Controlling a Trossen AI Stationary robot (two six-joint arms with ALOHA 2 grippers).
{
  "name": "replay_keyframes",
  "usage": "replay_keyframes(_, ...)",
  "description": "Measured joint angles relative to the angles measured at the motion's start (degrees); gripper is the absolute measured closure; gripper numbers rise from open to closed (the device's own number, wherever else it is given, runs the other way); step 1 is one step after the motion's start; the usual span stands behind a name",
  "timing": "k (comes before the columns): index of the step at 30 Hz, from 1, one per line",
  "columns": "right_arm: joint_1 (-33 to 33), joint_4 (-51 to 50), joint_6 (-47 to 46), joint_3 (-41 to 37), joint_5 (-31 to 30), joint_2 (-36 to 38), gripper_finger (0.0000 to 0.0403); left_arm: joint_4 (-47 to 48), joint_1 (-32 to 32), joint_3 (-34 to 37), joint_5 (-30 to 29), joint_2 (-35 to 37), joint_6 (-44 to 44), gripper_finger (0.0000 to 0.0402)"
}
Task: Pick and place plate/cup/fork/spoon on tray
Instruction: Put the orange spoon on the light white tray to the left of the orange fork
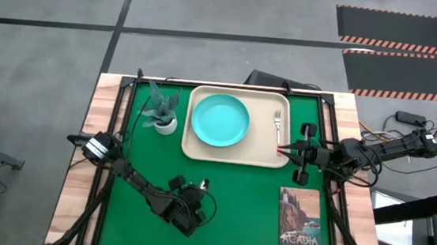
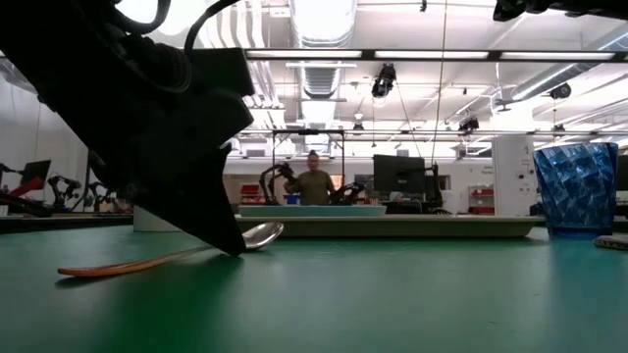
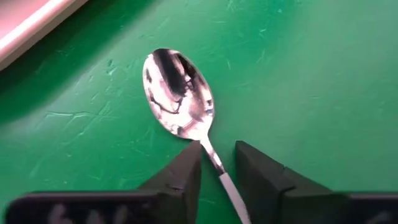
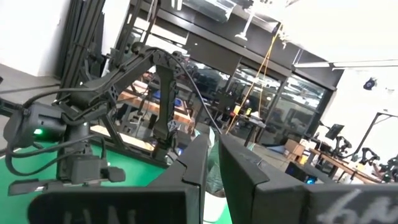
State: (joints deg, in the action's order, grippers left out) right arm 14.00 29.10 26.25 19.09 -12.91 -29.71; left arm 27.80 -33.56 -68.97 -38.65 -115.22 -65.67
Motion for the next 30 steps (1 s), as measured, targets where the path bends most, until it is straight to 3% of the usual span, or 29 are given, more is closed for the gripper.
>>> replay_keyframes(6, 0.0, 0.0, -1.5, 0.0, 0.1, 0.0, 0.037, -1.6, -0.2, 0.4, 0.0, 0.0, 0.0, 0.0394)
replay_keyframes(21, 0.0, -0.1, -2.9, 0.0, 0.1, 0.0, 0.0369, -2.3, -0.5, 0.2, -4.7, 4.7, 6.9, 0.0398)
replay_keyframes(26, 0.0, -0.1, -3.1, 0.0, 0.1, 0.0, 0.0369, -6.1, -0.8, 0.3, -10.4, 7.9, 14.9, 0.0399)
replay_keyframes(30, 0.0, -0.1, -3.1, 0.0, 0.0, 0.0, 0.0369, -14.8, -0.8, 0.3, -16.5, 9.4, 28.6, 0.0399)
